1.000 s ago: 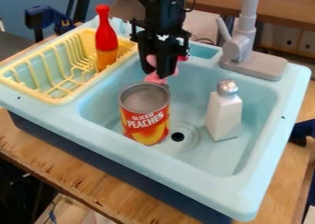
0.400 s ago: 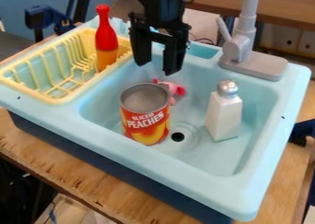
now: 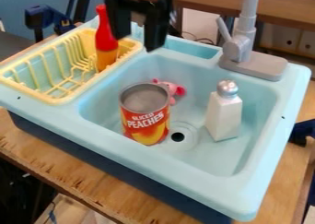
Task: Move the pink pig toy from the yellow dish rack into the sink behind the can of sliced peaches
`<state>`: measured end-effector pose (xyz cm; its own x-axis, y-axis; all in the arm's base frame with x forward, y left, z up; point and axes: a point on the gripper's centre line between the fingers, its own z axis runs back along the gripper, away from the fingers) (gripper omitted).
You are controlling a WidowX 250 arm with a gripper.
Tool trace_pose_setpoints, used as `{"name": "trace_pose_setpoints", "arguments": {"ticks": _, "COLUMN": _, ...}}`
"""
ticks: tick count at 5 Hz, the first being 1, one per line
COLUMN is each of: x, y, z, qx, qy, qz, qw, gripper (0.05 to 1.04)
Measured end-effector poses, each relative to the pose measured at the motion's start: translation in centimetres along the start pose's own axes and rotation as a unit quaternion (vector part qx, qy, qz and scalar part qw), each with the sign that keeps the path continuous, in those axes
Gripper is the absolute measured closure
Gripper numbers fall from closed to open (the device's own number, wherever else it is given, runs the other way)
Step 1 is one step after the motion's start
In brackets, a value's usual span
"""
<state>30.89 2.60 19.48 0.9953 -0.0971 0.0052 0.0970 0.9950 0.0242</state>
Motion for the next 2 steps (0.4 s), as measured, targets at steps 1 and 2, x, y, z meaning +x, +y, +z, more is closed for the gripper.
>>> {"name": "trace_pose_setpoints", "arguments": {"ticks": 1, "x": -1.56, "y": -1.34, "z": 1.66, "qx": 0.025, "qy": 0.018, "qz": -0.011, "qw": 0.9995, "gripper": 0.082}}
{"name": "trace_pose_setpoints", "arguments": {"ticks": 2, "x": -1.61, "y": -1.59, "z": 1.72, "qx": 0.026, "qy": 0.019, "qz": -0.013, "qw": 0.9994, "gripper": 0.083}}
